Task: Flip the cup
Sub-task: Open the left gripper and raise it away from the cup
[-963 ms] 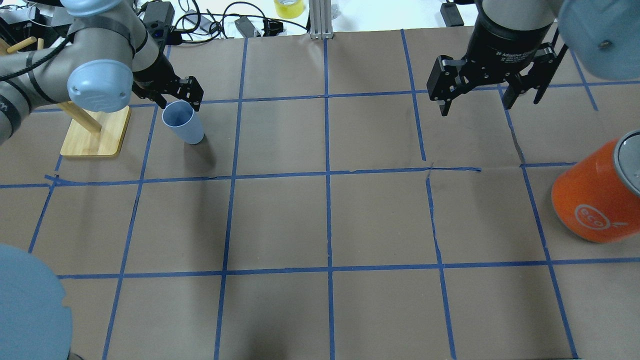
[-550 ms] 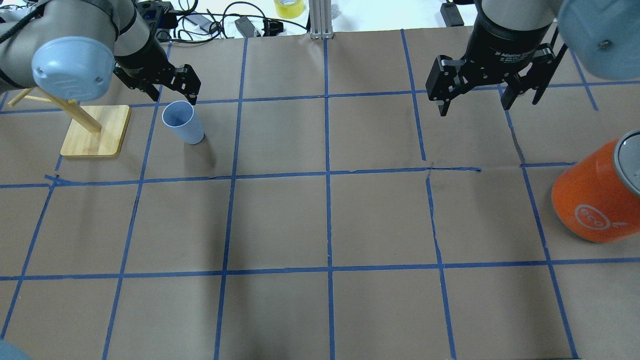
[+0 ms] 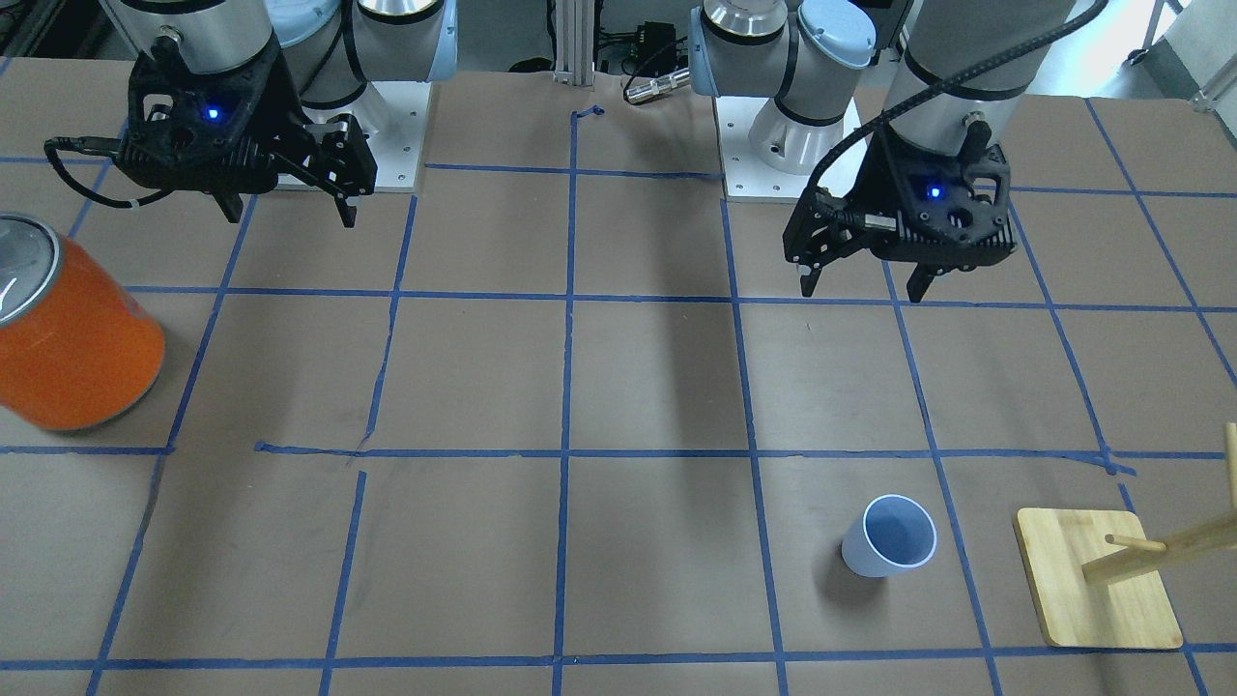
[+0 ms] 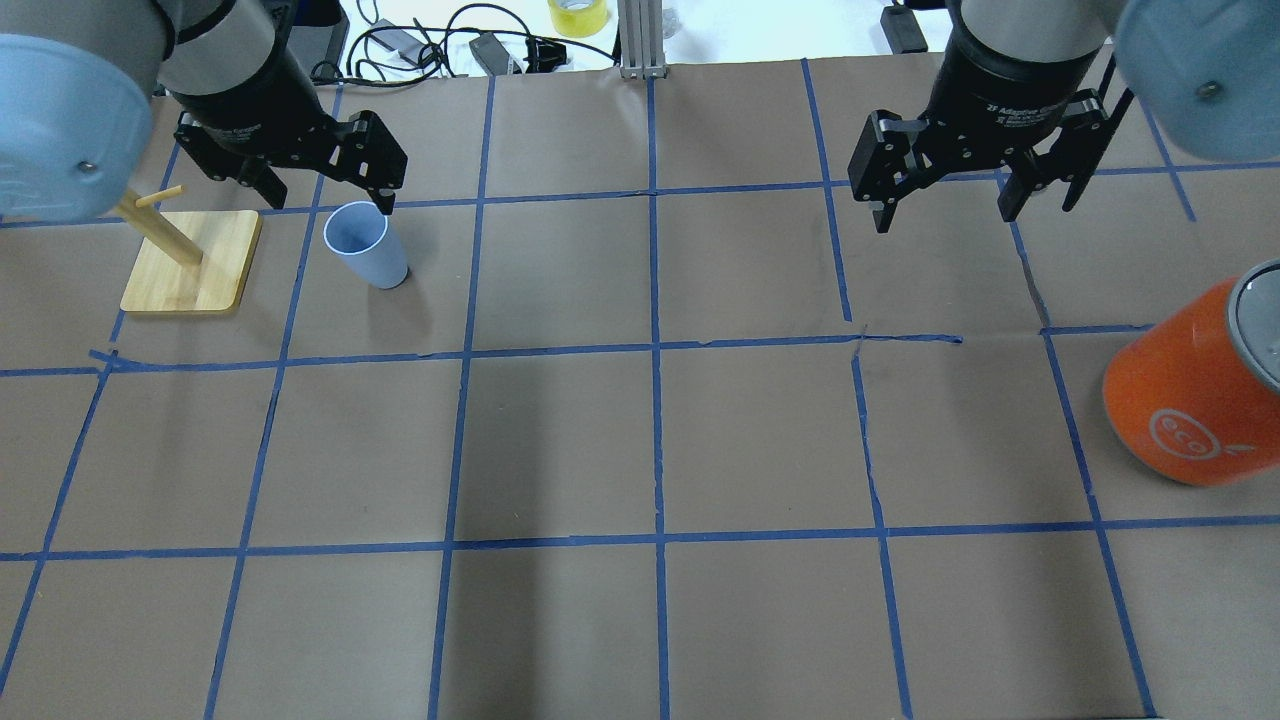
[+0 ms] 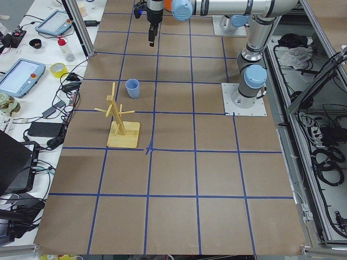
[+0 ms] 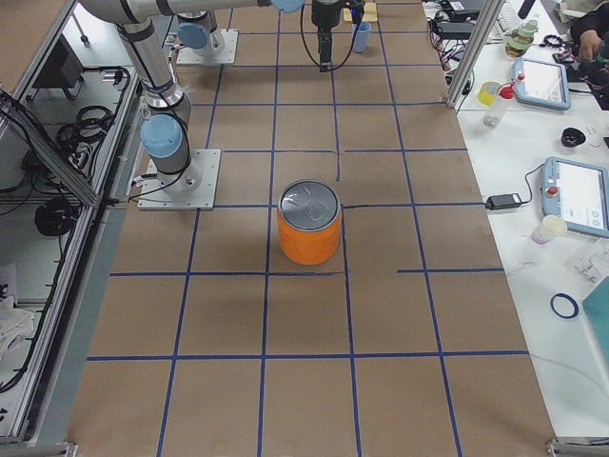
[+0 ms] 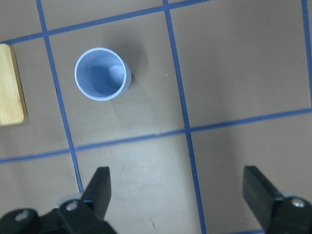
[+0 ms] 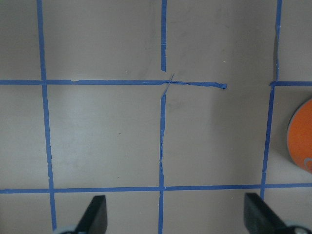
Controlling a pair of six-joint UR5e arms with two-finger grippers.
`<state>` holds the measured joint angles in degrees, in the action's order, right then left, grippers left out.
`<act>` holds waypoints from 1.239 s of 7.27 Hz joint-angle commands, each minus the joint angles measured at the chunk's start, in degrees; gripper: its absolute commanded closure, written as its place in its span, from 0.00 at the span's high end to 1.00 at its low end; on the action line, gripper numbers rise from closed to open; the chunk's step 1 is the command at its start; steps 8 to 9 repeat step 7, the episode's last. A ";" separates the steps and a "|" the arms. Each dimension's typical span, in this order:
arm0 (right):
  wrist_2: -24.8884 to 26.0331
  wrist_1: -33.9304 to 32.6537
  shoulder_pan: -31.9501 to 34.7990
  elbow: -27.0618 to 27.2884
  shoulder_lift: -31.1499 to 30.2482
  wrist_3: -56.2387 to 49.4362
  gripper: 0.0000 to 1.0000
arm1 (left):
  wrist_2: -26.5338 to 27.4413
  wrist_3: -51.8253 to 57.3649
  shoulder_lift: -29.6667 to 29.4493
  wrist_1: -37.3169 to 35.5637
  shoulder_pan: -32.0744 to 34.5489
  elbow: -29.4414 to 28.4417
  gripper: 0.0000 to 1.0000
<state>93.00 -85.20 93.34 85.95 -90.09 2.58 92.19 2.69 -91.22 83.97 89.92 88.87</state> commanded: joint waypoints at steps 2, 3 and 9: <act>-0.01 -0.05 0.00 0.09 0.00 -0.03 1.00 | -0.17 -3.92 3.58 1.63 0.08 0.34 1.00; -0.01 -0.14 0.00 0.00 0.00 -0.03 1.00 | -0.17 -3.74 3.77 1.98 -0.27 0.25 1.00; 0.07 -0.14 0.00 0.09 0.00 0.14 1.00 | -0.17 -3.65 3.77 1.99 -0.27 0.42 1.00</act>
